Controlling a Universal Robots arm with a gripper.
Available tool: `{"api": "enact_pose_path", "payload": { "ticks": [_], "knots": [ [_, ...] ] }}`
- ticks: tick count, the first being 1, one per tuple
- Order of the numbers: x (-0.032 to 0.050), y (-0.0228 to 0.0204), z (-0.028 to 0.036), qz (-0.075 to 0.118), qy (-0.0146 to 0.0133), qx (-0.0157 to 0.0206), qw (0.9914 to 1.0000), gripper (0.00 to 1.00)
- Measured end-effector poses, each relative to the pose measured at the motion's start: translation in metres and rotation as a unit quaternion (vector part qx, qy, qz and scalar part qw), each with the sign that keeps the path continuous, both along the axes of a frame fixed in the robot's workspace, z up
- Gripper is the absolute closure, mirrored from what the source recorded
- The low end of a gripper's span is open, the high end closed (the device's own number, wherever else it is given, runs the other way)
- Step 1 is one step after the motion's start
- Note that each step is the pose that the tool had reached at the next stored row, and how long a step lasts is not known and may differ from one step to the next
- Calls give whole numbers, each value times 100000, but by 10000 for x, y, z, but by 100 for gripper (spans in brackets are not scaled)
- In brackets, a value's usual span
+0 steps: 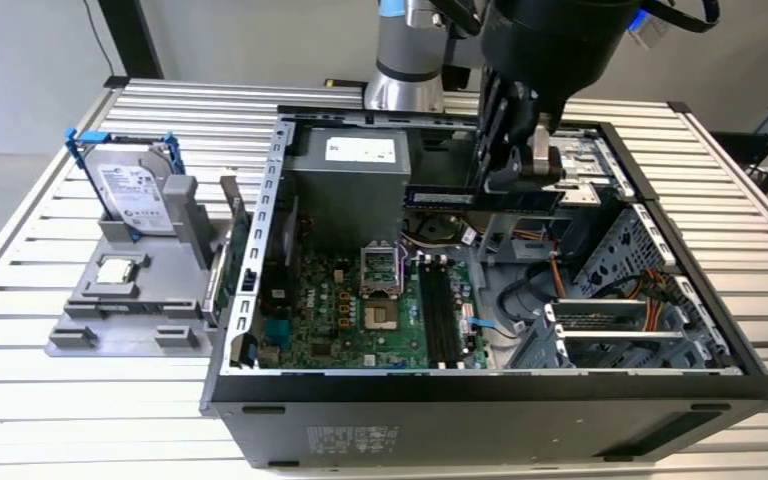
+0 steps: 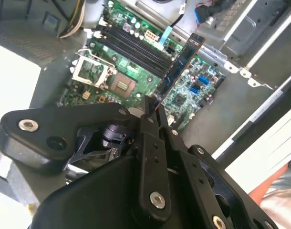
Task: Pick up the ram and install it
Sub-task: 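Insert the ram into the slot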
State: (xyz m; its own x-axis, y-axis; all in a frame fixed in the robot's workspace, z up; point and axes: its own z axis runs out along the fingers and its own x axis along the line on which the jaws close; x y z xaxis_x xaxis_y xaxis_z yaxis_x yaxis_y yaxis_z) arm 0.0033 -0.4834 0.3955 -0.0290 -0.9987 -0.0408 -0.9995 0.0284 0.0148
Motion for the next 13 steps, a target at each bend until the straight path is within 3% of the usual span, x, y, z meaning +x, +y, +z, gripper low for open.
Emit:
{"api": "enact_pose_path", "payload": {
  "ticks": [6, 13],
  "knots": [
    [0, 200, -6, -1, -8, 3, 100000, 100],
    [-2, 290, -11, -426, -7, 0, 99999, 100]
  ]
}}
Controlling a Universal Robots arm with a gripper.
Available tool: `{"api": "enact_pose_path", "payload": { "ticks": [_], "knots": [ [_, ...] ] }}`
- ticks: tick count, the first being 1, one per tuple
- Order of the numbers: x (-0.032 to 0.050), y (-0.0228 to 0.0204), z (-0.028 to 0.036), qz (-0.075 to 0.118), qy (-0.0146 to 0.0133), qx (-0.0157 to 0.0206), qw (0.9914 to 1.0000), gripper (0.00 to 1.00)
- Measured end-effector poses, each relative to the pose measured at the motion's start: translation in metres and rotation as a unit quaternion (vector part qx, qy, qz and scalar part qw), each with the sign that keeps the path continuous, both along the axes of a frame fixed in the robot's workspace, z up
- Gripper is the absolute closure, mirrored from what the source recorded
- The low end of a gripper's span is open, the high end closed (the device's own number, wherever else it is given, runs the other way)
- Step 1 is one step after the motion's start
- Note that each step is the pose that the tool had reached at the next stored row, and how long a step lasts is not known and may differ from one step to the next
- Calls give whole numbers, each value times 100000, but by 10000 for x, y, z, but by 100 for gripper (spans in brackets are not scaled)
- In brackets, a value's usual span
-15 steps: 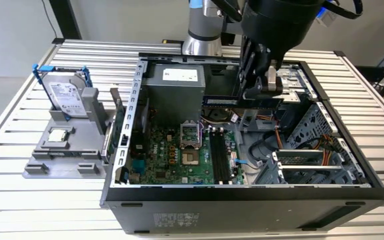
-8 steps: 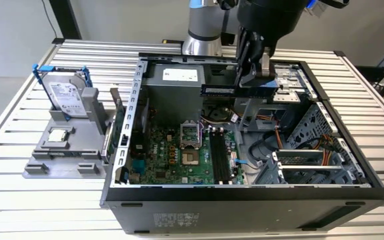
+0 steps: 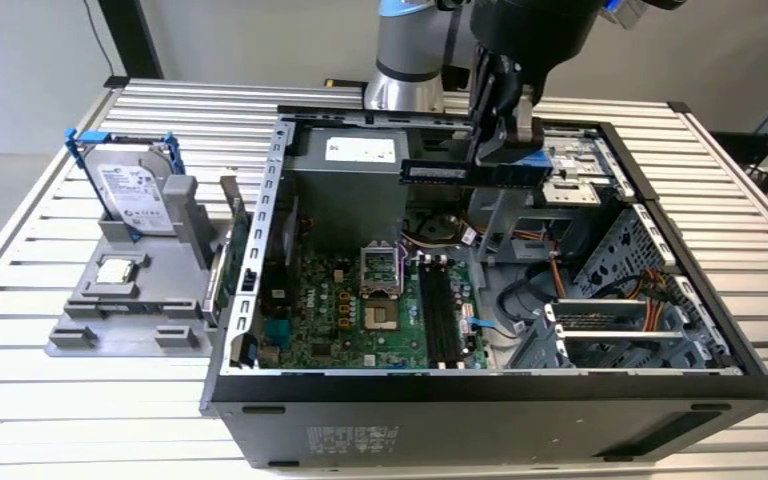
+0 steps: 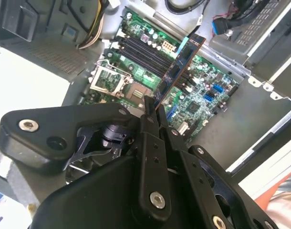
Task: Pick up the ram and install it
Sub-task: 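Insert the ram into the slot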
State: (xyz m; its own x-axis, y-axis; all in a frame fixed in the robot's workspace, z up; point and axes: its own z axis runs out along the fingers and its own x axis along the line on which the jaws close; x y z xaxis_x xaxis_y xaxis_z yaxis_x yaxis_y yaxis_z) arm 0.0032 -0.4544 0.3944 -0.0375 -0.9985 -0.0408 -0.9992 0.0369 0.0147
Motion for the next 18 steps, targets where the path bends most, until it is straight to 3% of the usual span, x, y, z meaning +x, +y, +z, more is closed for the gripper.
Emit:
{"api": "enact_pose_path", "payload": {
  "ticks": [18],
  "knots": [
    [-1, 38, 0, -10, -2, 3, 100000, 100]
  ]
}}
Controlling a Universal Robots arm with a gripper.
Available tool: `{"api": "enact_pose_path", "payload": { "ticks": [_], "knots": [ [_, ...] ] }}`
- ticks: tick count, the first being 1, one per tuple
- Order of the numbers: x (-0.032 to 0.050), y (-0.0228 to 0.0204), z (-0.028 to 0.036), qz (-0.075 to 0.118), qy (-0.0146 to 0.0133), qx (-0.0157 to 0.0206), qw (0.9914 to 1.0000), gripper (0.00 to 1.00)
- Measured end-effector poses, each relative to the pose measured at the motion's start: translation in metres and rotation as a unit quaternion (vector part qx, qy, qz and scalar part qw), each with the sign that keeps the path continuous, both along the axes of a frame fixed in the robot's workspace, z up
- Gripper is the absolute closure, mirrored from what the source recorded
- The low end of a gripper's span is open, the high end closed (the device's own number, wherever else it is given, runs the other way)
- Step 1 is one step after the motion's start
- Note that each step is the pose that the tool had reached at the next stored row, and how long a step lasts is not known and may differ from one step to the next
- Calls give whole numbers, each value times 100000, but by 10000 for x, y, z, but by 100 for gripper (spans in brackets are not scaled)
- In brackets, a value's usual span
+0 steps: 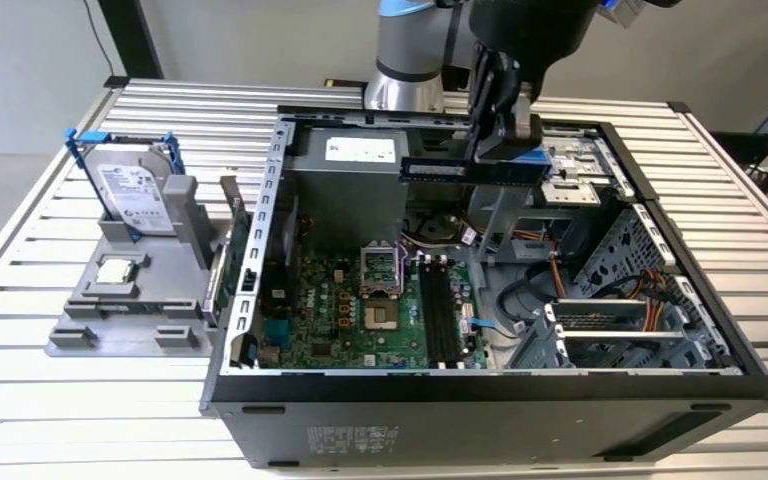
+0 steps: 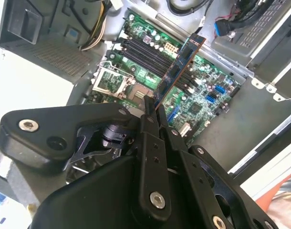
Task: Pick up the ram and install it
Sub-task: 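Insert the ram into the slot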
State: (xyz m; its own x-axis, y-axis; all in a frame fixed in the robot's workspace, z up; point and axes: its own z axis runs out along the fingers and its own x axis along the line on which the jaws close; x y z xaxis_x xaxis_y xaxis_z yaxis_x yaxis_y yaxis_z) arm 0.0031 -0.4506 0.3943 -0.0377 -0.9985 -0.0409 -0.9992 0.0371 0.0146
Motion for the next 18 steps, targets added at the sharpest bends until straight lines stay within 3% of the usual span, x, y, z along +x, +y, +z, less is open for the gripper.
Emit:
{"api": "enact_pose_path", "payload": {
  "ticks": [18],
  "knots": [
    [0, 38, 0, 1, 1, -3, 100000, 100]
  ]
}}
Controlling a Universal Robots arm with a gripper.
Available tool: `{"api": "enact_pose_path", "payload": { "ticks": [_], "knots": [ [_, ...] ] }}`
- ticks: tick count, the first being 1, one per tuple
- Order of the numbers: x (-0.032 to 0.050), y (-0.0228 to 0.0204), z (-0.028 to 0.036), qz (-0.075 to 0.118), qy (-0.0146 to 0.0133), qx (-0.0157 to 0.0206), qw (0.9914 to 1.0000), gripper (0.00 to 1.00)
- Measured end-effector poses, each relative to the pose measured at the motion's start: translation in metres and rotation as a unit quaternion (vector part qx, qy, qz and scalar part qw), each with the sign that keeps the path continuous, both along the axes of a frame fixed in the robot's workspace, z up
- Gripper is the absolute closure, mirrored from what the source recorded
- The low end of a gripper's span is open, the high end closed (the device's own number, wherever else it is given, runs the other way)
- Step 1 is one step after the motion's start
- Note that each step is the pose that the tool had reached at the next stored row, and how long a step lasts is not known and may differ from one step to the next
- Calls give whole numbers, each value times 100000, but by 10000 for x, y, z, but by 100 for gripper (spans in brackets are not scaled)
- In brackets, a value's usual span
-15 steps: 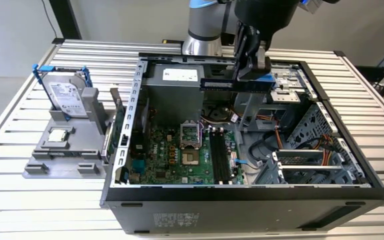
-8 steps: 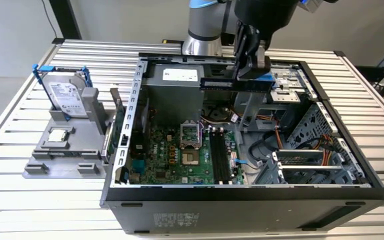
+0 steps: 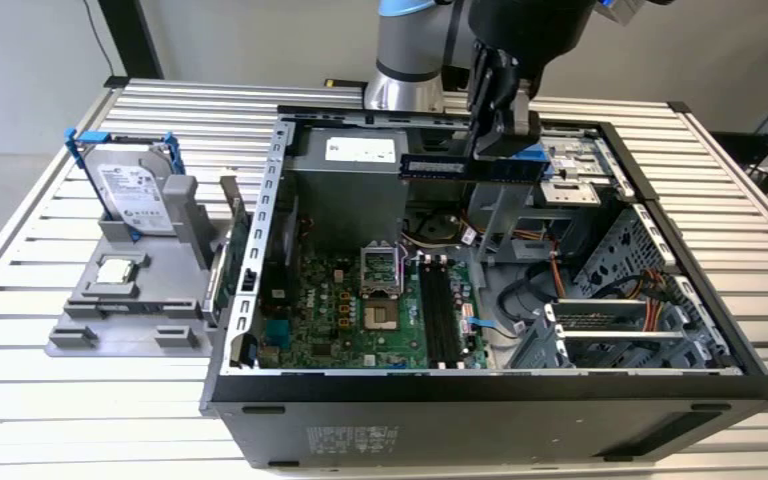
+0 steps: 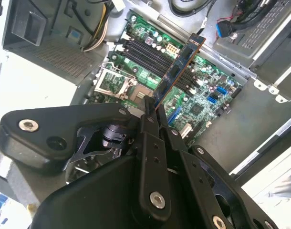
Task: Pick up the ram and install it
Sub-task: 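Insert the ram into the slot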
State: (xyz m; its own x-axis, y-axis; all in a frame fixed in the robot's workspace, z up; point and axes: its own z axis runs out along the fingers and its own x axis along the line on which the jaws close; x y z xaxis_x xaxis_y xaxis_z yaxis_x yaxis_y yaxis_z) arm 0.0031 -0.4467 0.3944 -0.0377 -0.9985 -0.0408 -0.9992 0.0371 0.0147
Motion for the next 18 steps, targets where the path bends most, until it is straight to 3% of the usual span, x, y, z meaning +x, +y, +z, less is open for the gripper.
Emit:
{"api": "enact_pose_path", "payload": {
  "ticks": [6, 11, 15, 18],
  "knots": [
    [0, 2, 0, -377, 0, 6, 99999, 100],
    [-1, 2, 0, -2250, 0, 2, 99975, 100],
    [0, 2, 0, -4681, -1, 1, 99890, 100],
    [0, 2, 0, -6696, 1, 2, 99776, 100]
  ]
}}
